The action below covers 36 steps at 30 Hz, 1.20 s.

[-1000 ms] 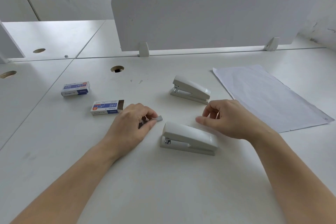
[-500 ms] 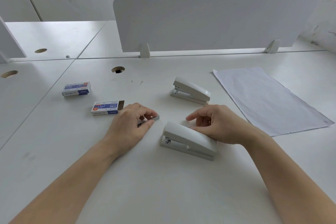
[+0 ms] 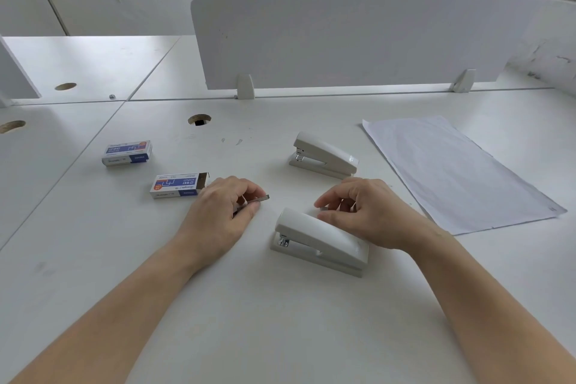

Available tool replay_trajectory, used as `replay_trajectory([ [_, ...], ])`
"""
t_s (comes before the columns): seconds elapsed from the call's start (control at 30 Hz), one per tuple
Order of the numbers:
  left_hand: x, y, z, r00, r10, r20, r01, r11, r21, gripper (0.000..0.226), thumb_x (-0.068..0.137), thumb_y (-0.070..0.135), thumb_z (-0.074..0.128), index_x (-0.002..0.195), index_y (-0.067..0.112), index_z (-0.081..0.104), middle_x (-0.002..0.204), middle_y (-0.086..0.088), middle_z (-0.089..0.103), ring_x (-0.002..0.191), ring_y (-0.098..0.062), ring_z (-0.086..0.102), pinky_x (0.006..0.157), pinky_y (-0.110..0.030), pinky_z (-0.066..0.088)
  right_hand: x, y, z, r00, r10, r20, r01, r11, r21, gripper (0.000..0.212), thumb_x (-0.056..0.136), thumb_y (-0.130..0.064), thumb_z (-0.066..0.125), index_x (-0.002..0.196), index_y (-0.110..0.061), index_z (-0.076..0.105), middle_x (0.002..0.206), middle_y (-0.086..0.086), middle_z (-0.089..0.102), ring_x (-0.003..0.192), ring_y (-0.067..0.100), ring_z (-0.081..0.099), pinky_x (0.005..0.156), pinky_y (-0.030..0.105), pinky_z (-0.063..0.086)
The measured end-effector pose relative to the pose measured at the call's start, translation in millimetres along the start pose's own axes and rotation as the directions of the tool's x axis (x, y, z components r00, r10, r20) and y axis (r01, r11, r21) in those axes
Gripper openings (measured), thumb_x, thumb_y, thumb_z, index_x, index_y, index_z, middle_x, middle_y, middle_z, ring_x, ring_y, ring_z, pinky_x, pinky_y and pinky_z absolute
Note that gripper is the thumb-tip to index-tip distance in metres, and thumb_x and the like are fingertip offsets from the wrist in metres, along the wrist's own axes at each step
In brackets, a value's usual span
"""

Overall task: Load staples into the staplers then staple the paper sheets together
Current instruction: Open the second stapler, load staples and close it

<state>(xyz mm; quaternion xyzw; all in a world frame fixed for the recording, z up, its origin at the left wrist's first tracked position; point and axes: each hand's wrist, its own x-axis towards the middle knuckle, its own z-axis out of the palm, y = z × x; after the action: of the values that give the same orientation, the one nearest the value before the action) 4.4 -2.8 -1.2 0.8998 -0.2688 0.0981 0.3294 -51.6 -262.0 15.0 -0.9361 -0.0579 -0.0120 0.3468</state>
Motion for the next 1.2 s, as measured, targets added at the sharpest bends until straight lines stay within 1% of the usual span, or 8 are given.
replay_trajectory([
  [0.4, 0.6, 2.3, -0.4, 0.999, 0.008, -0.032, -0.007, 1.0, 0.03, 0.009, 0.083, 0.02, 0.068, 0.087, 0.026, 0.072, 0.086, 0.012, 0.066, 0.087, -0.011, 0.058, 0.078, -0.026, 0.046, 9.4, 1.0, 9.4, 0.986, 0.008, -0.164, -0.009, 1.0, -0.005, 0.014, 0.084, -0.043, 0.074, 0.097, -0.037, 0.072, 0.092, -0.015, 0.054, 0.068, 0.003, 0.055, 0.068, 0.008, 0.042],
  [0.5, 1.2, 1.2, -0.6, 0.999, 0.012, -0.031, -0.011, 0.999, 0.036, 0.007, 0.082, 0.022, 0.069, 0.086, 0.026, 0.073, 0.085, 0.012, 0.067, 0.087, -0.01, 0.058, 0.078, -0.026, 0.046, 22.4, 0.8, 14.0, 0.921, -0.005, -0.389, -0.018, 0.998, -0.054, 0.024, 0.084, -0.045, 0.073, 0.097, -0.028, 0.061, 0.102, -0.011, 0.048, 0.067, 0.007, 0.053, 0.072, 0.023, 0.046],
  [0.6, 1.5, 1.5, -0.7, 0.999, 0.013, -0.03, -0.012, 1.0, 0.028, 0.008, 0.082, 0.019, 0.073, 0.086, 0.027, 0.073, 0.084, 0.011, 0.067, 0.086, -0.01, 0.058, 0.077, -0.021, 0.045, 38.8, 0.4, 11.4, 0.865, -0.044, -0.499, -0.059, 0.98, -0.189, 0.031, 0.088, -0.045, 0.068, 0.104, -0.022, 0.056, 0.123, -0.005, 0.051, 0.086, 0.019, 0.061, 0.072, 0.034, 0.048],
  [0.73, 0.4, 2.9, -1.4, 0.998, -0.02, -0.059, 0.02, 1.0, 0.001, 0.013, 0.084, 0.023, 0.071, 0.096, 0.028, 0.069, 0.08, 0.013, 0.065, 0.084, -0.002, 0.056, 0.074, -0.019, 0.042, 57.5, 2.2, 8.6, 0.888, -0.057, -0.457, -0.086, 0.954, -0.286, 0.035, 0.091, -0.049, 0.062, 0.112, -0.022, 0.054, 0.109, -0.005, 0.064, 0.101, 0.024, 0.059, 0.073, 0.033, 0.04],
  [0.83, 0.8, 4.4, -0.8, 0.995, -0.074, -0.071, 0.069, 0.995, -0.07, 0.026, 0.085, 0.027, 0.07, 0.111, 0.027, 0.063, 0.078, 0.014, 0.064, 0.084, 0.001, 0.055, 0.068, -0.009, 0.036, 58.1, 0.5, 10.1, 0.927, -0.081, -0.367, -0.02, 0.964, -0.264, 0.05, 0.092, -0.052, 0.059, 0.136, -0.03, 0.049, 0.116, -0.006, 0.058, 0.104, 0.02, 0.058, 0.08, 0.03, 0.04],
  [1.0, 7.2, 1.7, 3.4, 0.994, -0.111, -0.023, 0.108, 0.989, -0.097, 0.05, 0.085, 0.045, 0.066, 0.129, 0.026, 0.053, 0.081, 0.01, 0.061, 0.085, -0.006, 0.057, 0.078, -0.02, 0.042, 54.7, -5.1, 10.0, 0.968, -0.133, -0.211, 0.075, 0.962, -0.262, 0.048, 0.093, -0.056, 0.056, 0.137, -0.038, 0.055, 0.11, -0.014, 0.049, 0.102, 0.012, 0.054, 0.086, 0.026, 0.039],
  [1.1, 18.7, 0.4, 6.5, 0.998, -0.06, 0.012, 0.06, 0.998, -0.022, 0.052, 0.081, 0.056, 0.059, 0.126, 0.031, 0.056, 0.073, 0.011, 0.054, 0.072, -0.002, 0.052, 0.078, -0.029, 0.043, 57.2, -8.8, 9.7, 0.973, -0.148, -0.175, 0.104, 0.966, -0.236, 0.043, 0.092, -0.056, 0.058, 0.132, -0.04, 0.058, 0.105, -0.016, 0.046, 0.092, 0.009, 0.051, 0.083, 0.026, 0.039],
  [1.2, 31.2, -1.1, 10.5, 0.998, -0.045, 0.04, 0.042, 0.998, 0.056, 0.029, 0.086, 0.051, 0.059, 0.109, 0.034, 0.064, 0.067, 0.009, 0.048, 0.068, -0.007, 0.05, 0.072, -0.032, 0.034, 57.5, -9.8, 12.3, 0.973, -0.161, -0.164, 0.121, 0.965, -0.231, 0.041, 0.093, -0.054, 0.057, 0.13, -0.038, 0.059, 0.107, -0.016, 0.047, 0.09, 0.007, 0.048, 0.082, 0.023, 0.035],
])
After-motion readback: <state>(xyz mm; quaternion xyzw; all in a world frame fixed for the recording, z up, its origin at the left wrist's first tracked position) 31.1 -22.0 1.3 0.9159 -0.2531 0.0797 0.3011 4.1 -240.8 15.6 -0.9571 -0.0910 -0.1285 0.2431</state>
